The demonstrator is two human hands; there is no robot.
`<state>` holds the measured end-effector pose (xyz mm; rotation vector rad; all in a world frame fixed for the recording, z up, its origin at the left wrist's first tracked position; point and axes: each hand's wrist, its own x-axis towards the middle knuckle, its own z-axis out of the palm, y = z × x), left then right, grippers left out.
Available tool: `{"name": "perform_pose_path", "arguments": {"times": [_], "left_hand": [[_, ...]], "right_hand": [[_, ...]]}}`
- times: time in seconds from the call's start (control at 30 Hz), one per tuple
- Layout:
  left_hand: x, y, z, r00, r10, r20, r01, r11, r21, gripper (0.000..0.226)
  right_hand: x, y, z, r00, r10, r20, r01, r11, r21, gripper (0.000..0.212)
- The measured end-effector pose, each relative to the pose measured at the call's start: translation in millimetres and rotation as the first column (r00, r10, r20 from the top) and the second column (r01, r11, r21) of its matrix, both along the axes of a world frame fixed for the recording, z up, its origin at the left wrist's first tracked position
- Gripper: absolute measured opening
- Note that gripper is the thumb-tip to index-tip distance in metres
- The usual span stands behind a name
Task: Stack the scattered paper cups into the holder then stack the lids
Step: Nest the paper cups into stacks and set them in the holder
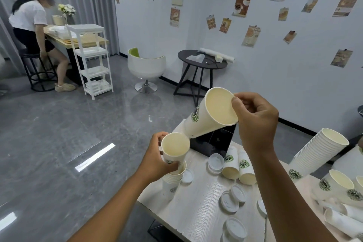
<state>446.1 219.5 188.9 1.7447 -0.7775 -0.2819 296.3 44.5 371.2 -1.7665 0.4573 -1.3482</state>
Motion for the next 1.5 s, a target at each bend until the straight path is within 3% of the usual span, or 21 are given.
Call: {"name": "perform_pose_path", "arguments": {"times": [0.2,0.47,0.73,0.83,1.03,1.17,1.5], "left_hand": [[-2,4,-18,0.998,-0.026,-0.05,0.028,0.999,0.035,0.098],[6,19,-18,1.0,0.007,0.023,-0.009,0.998,0.056,0.098],[6,30,1,0.997,0.007,0.076,-0.009,1.0,0.027,0.089],[6,29,9,0.997,0.026,0.074,-0.026,1.0,-0.001,0.081],[4,10,31,0.996,0.04,0.074,-0.037,0.998,-0.04,0.067],[0,-7,41,0.996,0.028,0.084,-0.023,0.998,-0.056,0.062],[-40,-111,40,0.989,-0.091,0.119,0.095,0.995,-0.026,0.057]], "right_hand": [[24,12,-41,0.984,0.056,-0.171,-0.055,0.998,0.009,0.015],[51,20,-115,0.932,0.05,-0.359,-0.065,0.998,-0.027,0.011],[59,14,-175,0.77,0.198,-0.607,-0.169,0.98,0.106,0.003],[56,13,-178,0.762,0.191,-0.619,-0.206,0.977,0.048,0.013],[55,8,-169,0.834,0.224,-0.504,-0.255,0.967,0.008,0.036],[49,-7,-165,0.857,0.223,-0.465,-0.256,0.967,-0.008,0.039],[-15,-87,-177,0.885,0.2,-0.421,-0.17,0.979,0.109,0.06]]}}
